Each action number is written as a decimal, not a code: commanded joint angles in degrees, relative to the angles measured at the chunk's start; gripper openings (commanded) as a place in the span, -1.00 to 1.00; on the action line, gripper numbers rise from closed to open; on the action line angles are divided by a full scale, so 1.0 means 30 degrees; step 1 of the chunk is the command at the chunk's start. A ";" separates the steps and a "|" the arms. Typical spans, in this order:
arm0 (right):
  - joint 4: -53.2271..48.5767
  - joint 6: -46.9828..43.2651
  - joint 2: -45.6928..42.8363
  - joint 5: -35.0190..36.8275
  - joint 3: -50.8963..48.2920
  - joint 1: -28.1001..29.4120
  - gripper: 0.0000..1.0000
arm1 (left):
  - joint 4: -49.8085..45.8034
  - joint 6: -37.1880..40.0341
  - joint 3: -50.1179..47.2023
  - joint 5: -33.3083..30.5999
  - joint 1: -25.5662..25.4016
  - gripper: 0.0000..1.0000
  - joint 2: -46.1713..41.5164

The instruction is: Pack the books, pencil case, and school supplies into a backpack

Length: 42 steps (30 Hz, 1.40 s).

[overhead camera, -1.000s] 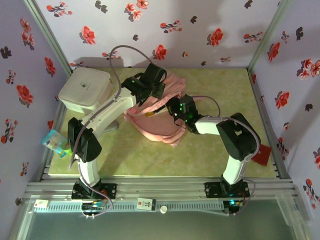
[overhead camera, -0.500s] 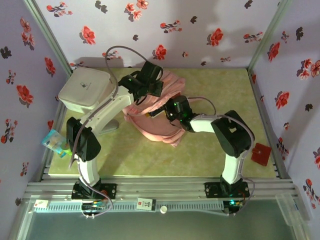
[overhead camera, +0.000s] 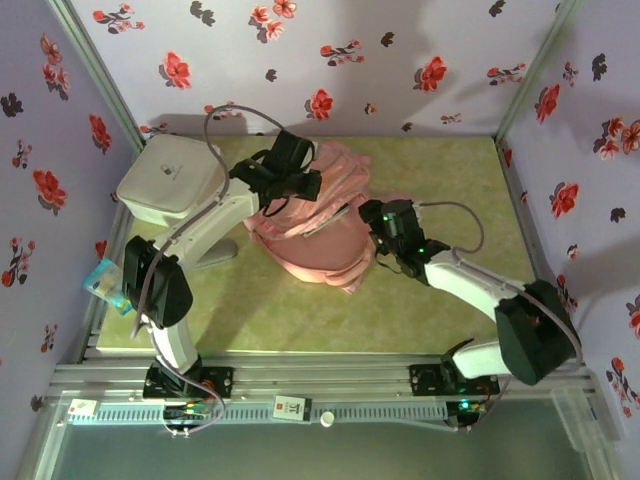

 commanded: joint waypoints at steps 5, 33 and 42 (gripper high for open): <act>-0.5661 -0.2787 -0.2498 0.4696 -0.0312 -0.0656 0.48 | 0.3423 -0.1534 -0.4583 0.1722 0.1627 0.49 -0.3262; -0.2336 -0.5378 0.3330 -0.1947 0.1298 0.0666 0.39 | 0.4784 -0.6020 -1.0193 0.0103 0.7382 0.05 -0.0087; -0.2418 -0.5944 0.4252 -0.1622 0.1480 0.0199 0.29 | 0.5415 -0.5884 -0.9125 0.0626 0.7687 -0.28 0.1590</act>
